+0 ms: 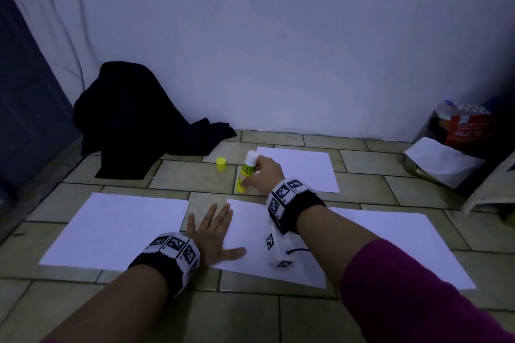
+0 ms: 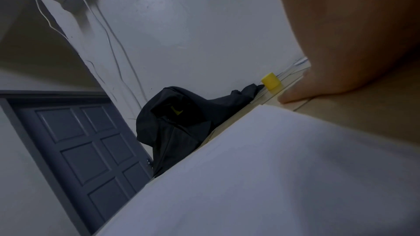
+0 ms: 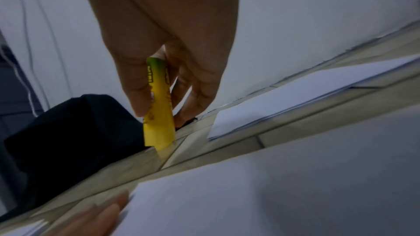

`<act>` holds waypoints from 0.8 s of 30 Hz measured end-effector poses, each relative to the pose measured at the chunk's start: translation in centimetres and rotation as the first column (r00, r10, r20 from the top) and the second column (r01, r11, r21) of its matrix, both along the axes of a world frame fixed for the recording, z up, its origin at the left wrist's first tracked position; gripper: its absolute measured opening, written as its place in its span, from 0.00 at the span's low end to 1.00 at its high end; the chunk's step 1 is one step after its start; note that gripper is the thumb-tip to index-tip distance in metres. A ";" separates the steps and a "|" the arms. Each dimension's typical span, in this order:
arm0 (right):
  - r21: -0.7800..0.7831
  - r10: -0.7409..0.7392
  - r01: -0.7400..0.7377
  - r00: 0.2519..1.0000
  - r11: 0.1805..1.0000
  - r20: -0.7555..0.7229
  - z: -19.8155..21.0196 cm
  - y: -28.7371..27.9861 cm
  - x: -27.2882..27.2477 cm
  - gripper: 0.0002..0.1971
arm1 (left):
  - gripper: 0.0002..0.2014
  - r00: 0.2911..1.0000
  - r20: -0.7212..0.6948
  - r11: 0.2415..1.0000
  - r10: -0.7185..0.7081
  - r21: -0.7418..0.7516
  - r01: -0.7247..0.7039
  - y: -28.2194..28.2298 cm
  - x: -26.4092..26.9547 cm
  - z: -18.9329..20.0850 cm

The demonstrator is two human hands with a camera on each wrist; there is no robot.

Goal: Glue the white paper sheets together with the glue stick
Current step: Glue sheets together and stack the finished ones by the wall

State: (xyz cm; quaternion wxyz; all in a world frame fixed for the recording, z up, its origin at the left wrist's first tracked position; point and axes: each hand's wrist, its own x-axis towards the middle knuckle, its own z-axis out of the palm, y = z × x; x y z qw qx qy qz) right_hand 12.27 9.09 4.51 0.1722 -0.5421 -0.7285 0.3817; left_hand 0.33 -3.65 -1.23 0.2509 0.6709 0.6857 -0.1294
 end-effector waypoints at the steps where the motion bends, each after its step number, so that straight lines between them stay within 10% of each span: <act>1: 0.036 0.018 -0.020 0.999 0.999 0.039 0.2 0.1 -0.5 0.19 | 0.82 1.000 0.012 1.000 0.014 -0.007 -0.014 0.1 0.0 0.2; 5: 0.078 0.091 -0.096 0.994 0.992 0.066 0.4 0.7 -2.4 0.16 | 0.84 1.000 0.006 0.999 -0.002 -0.048 0.002 0.6 -0.2 0.4; 10: 0.088 0.143 -0.152 0.984 0.984 0.104 -0.5 1.3 -4.1 0.20 | 0.51 0.997 -0.065 0.998 -0.046 -0.042 0.043 0.2 -0.3 0.3; 16: 0.125 0.142 -0.162 0.977 0.979 0.159 -1.1 1.5 -5.1 0.18 | 0.75 0.996 -0.049 0.994 -0.074 -0.085 0.070 0.5 -0.7 -0.2; 20: 0.101 0.150 -0.177 0.961 0.979 0.233 -1.2 1.5 -5.3 0.25 | 0.57 0.997 -0.051 0.996 -0.062 -0.065 0.059 0.5 -0.8 -0.3; 24: 0.081 0.083 -0.097 0.983 0.992 0.166 -0.8 0.9 -3.6 0.30 | 0.71 0.997 -0.057 0.996 -0.042 -0.080 0.037 0.7 -0.8 -0.5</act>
